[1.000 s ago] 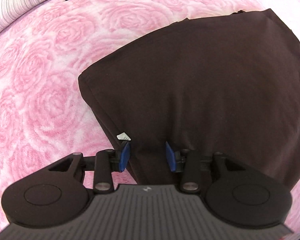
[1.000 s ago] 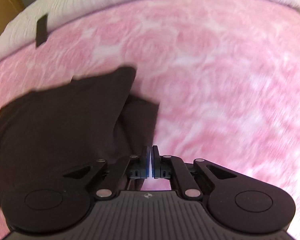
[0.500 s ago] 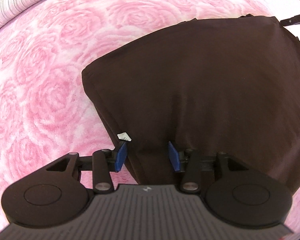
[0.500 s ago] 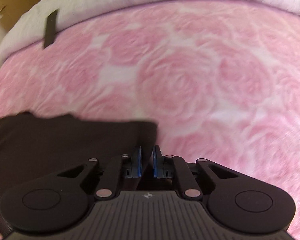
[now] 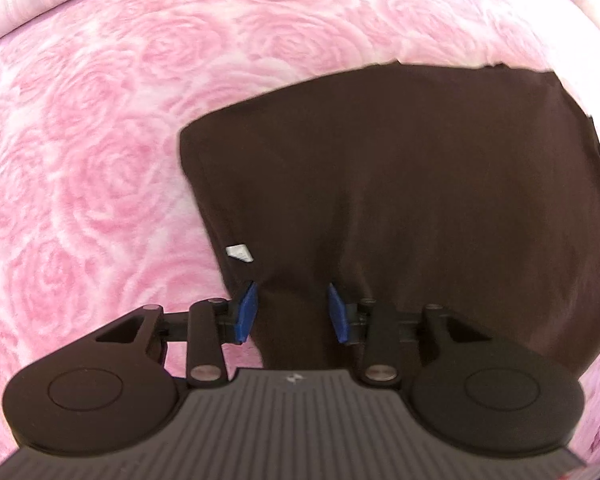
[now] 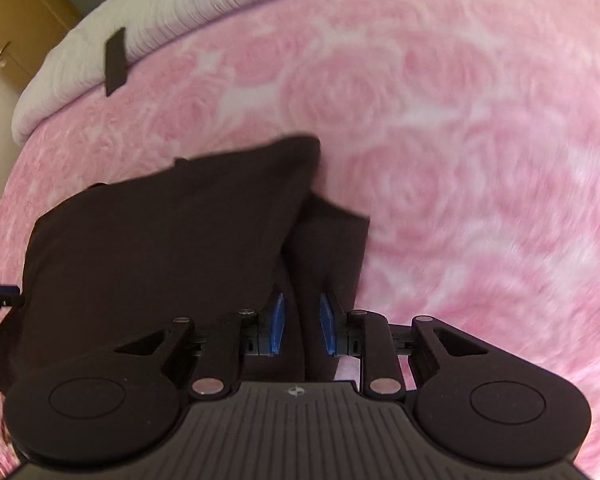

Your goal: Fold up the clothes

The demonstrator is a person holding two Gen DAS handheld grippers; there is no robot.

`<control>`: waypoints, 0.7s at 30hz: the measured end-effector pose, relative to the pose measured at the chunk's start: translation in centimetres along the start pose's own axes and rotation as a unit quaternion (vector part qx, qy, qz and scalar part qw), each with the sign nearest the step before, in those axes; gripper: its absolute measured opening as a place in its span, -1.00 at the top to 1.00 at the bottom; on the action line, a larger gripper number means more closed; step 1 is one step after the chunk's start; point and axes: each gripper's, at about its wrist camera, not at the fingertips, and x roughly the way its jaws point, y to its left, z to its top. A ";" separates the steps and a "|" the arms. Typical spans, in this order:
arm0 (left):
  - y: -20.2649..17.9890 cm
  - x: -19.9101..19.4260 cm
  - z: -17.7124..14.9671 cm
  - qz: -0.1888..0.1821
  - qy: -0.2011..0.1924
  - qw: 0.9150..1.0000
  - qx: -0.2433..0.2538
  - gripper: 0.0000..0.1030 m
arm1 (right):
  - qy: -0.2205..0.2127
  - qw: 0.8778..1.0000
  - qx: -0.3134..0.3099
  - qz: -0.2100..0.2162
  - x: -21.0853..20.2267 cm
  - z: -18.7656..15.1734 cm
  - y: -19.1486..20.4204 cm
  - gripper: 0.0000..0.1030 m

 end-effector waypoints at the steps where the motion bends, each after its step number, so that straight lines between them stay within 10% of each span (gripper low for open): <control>1: -0.3 0.1 0.0 0.001 0.000 1.000 0.005 0.36 | 0.003 1.000 0.008 0.006 0.4 0.1 -0.3 0.48; 4: -1.1 0.2 0.0 0.004 -0.002 1.000 0.018 0.36 | -0.007 1.000 0.005 0.002 0.1 0.7 -0.4 0.99; 11: -1.1 1.0 0.3 0.003 0.004 1.000 0.022 0.36 | -0.031 0.999 0.012 -0.009 -2.1 0.8 -1.3 0.95; 16: -1.1 1.4 0.4 0.004 0.006 1.000 0.023 0.37 | -0.022 0.999 -0.001 0.032 0.4 1.4 -0.3 0.35; 21: -1.2 1.2 0.5 0.005 0.009 1.000 0.029 0.36 | 0.003 0.998 -0.038 0.040 2.2 1.9 1.4 0.52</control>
